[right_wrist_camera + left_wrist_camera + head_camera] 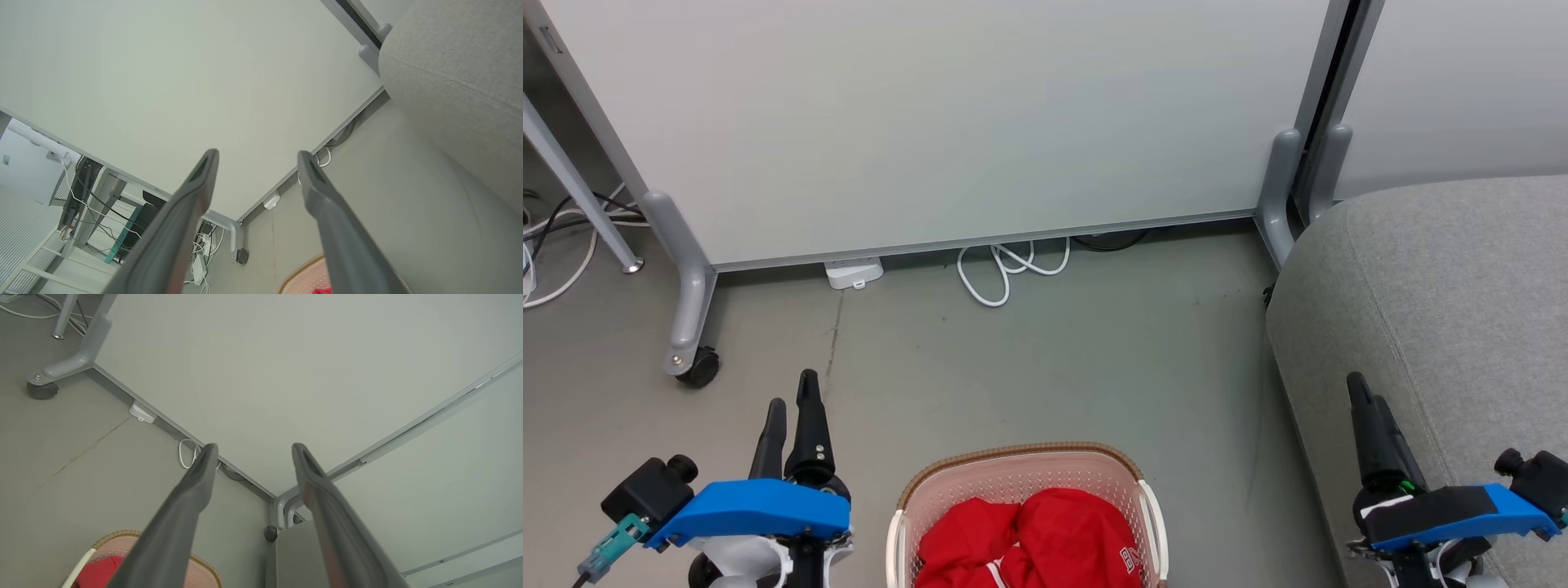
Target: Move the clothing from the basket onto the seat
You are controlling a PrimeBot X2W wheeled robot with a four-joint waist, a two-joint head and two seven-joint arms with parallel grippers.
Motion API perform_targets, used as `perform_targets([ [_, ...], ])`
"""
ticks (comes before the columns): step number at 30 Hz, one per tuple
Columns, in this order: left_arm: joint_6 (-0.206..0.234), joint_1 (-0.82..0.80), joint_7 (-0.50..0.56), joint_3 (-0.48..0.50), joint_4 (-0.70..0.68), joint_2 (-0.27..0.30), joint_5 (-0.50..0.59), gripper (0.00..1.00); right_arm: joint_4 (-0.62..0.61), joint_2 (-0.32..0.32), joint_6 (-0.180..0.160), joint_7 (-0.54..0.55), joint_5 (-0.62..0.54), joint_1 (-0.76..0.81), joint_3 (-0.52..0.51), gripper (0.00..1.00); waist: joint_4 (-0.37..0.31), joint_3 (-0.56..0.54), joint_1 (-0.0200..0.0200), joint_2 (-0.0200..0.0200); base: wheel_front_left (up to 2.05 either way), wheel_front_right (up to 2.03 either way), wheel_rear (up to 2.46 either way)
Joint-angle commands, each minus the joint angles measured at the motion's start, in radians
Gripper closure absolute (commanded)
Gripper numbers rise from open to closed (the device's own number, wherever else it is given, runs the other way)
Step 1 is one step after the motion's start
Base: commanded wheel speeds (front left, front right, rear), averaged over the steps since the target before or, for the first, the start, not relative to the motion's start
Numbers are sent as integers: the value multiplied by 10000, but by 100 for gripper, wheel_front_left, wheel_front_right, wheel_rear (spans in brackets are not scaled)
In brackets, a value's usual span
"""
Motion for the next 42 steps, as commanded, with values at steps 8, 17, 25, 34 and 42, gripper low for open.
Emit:
perform_targets([
  [8, 208, -266, -317, -225, -42, 88, 1209, 0, -156, -43, 14, -315, -1280, 19, 142, 0, 14, -10, 0, 0, 0, 0, 0],
  [17, 321, -247, -603, -429, 25, 92, 2365, 0, -59, -41, 16, -609, -2475, 97, 266, 0, 46, -39, 0, 0, 0, 0, 0],
  [25, 433, -224, -825, -639, 113, 100, 3366, 0, 27, -43, 18, -829, -3401, 129, 407, 0, 66, -54, 0, 0, 0, 0, 0],
  [34, 553, -237, -1063, -823, 219, 114, 4376, 0, 77, -45, 19, -1066, -4368, 165, 550, 0, 83, -54, 0, 0, 0, 0, 0],
  [42, 601, -256, -1268, -970, 306, 122, 5180, 0, 138, -48, 21, -1271, -5145, 177, 644, 0, 109, -56, 0, 0, 0, 0, 0],
])
